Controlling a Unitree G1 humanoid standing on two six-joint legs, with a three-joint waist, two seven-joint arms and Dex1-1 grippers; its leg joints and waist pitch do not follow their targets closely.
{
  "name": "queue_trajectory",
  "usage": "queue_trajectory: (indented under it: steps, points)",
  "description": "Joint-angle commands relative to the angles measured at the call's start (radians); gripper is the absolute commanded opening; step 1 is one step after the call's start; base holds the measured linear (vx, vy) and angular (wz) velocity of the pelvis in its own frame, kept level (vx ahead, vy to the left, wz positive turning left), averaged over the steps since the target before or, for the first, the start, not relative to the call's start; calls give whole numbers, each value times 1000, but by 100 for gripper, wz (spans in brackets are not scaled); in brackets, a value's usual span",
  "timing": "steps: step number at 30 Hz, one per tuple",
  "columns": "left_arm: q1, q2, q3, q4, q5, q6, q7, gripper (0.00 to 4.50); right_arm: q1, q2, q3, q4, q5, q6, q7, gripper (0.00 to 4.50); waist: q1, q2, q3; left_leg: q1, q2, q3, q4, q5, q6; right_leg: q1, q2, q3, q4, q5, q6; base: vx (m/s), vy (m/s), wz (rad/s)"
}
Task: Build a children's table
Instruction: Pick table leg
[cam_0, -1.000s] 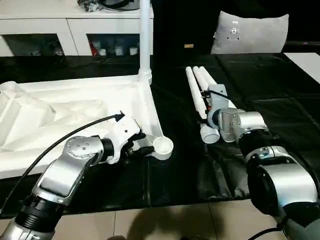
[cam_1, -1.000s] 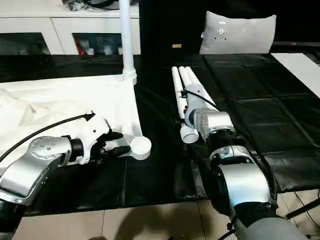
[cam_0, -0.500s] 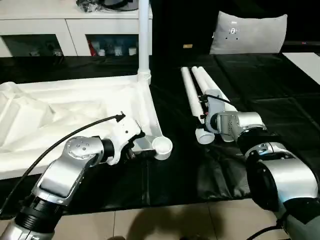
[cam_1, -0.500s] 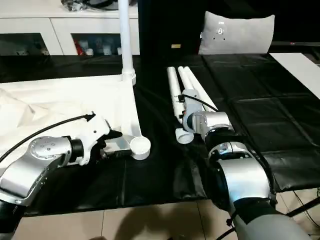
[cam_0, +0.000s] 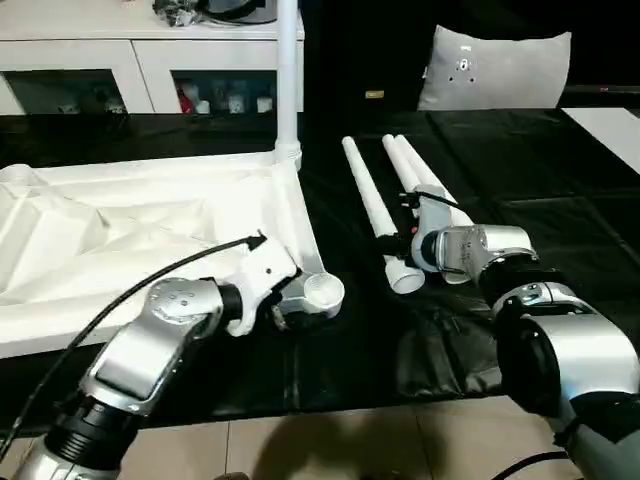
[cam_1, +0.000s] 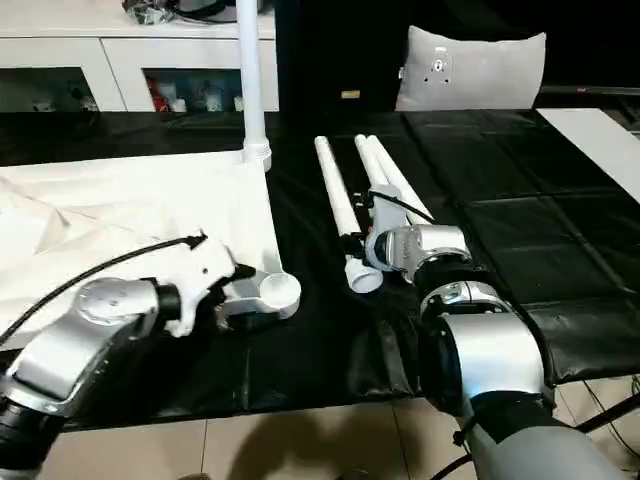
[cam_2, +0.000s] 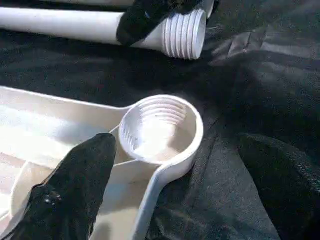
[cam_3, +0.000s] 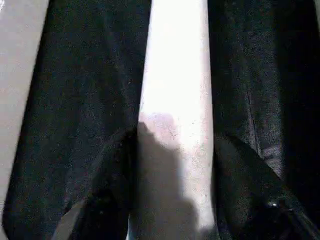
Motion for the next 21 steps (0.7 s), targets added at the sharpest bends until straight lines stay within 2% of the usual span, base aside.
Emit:
queue_trajectory:
  steps: [1, 2, 3, 5, 6, 8, 9, 10, 11, 13, 14, 16, 17, 18, 19, 20, 21]
  points:
    - [-15, -2, -14, 11, 10, -3, 4, 450, 23, -5, 1, 18, 6, 23, 8, 202, 0, 16, -65, -5, 9, 9, -62, -151, 2, 60, -51, 48, -67, -231, -199, 0, 0, 0]
    - [-18, -3, -15, 15, 12, -5, 4, 450, 24, -6, -1, 16, 9, 21, 8, 197, -2, 9, -65, -6, 8, 11, -61, -155, 3, 60, -49, 47, -70, -229, -198, 0, 0, 0]
    - [-23, -6, -15, 21, 13, -8, 6, 450, 28, -6, -8, 10, 15, 15, 7, 194, -1, 14, -66, -6, 8, 9, -61, -156, 1, 61, -49, 47, -68, -226, -199, 0, 0, 0]
    - [-31, -13, -13, 33, 16, -16, 13, 450, 35, -7, -25, -6, 30, 3, -1, 191, -2, 12, -66, -5, 8, 10, -62, -162, 1, 61, -49, 47, -70, -227, -197, 0, 0, 0]
    - [-34, -16, -12, 37, 16, -20, 18, 450, 38, -7, -34, -13, 36, -4, -6, 191, -2, 15, -66, -6, 8, 9, -61, -164, -1, 61, -48, 47, -71, -223, -197, 0, 0, 0]
    - [-42, -33, 0, 48, 11, -31, 34, 450, 51, -7, -38, -42, 37, -31, -18, 190, -2, 14, -67, -5, 8, 9, -61, -162, -2, 61, -48, 46, -70, -219, -199, 0, 0, 0]
    - [-54, -53, 18, 62, 9, -39, 61, 450, 71, -1, -40, -83, 38, -77, -17, 190, -1, 18, -67, -5, 8, 9, -60, -164, -3, 61, -48, 46, -71, -215, -200, 0, 0, 0]
    - [-62, -66, 28, 73, 7, -42, 75, 450, 88, 5, -39, -113, 40, -113, -2, 189, -1, 16, -66, -5, 7, 11, -60, -168, -1, 60, -48, 46, -74, -217, -197, 0, 0, 0]
    - [-71, -82, 39, 89, 6, -49, 94, 450, 110, 9, -31, -148, 36, -143, 9, 189, 0, 20, -67, -7, 7, 10, -60, -166, 1, 63, -49, 46, -73, -214, -193, 0, 0, 0]
    - [-85, -102, 51, 111, 8, -56, 120, 450, 136, 13, -24, -192, 31, -167, 15, 189, 0, 14, -71, -7, 6, 9, -59, -152, 7, 66, -47, 45, -72, -207, -187, 0, 0, 0]
    - [-98, -123, 66, 127, 1, -64, 140, 450, 157, 17, -35, -234, 49, -164, 25, 189, 1, 22, -69, -8, 5, 8, -59, -150, 11, 65, -48, 45, -72, -206, -193, 0, 0, 0]
    - [-116, -150, 88, 145, -10, -70, 166, 450, 180, 22, -56, -285, 78, -156, 34, 189, -1, 19, -69, -8, 4, 10, -58, -144, 16, 66, -46, 45, -76, -199, -190, 0, 0, 0]
    - [-133, -177, 112, 161, -30, -75, 184, 450, 209, 28, -71, -341, 103, -163, 50, 189, 2, 24, -72, -9, 3, 9, -57, -123, 23, 69, -44, 46, -70, -168, -196, 0, 0, 0]
    - [-145, -194, 127, 170, -43, -78, 195, 450, 228, 31, -80, -377, 118, -169, 61, 189, 1, 22, -72, -11, 4, 9, -56, -119, 30, 70, -45, 46, -72, -148, -197, 0, 0, 0]
    - [-169, -232, 163, 189, -75, -85, 216, 450, 272, 44, -101, -461, 147, -200, 69, 189, 3, 26, -75, -10, 5, 7, -56, -111, 31, 71, -44, 45, -69, -135, -201, 0, 0, 0]
    - [-169, -232, 163, 189, -75, -85, 216, 450, 272, 44, -101, -461, 147, -200, 69, 188, 3, 21, -73, -11, 3, 11, -56, -109, 39, 71, -43, 46, -73, -127, -197, 0, 0, 0]
    - [-187, -267, 192, 198, -112, -91, 220, 450, 307, 61, -126, -538, 187, -222, 84, 188, 4, 24, -74, -11, 3, 10, -55, -97, 48, 70, -44, 45, -72, -112, -209, 0, 0, 0]
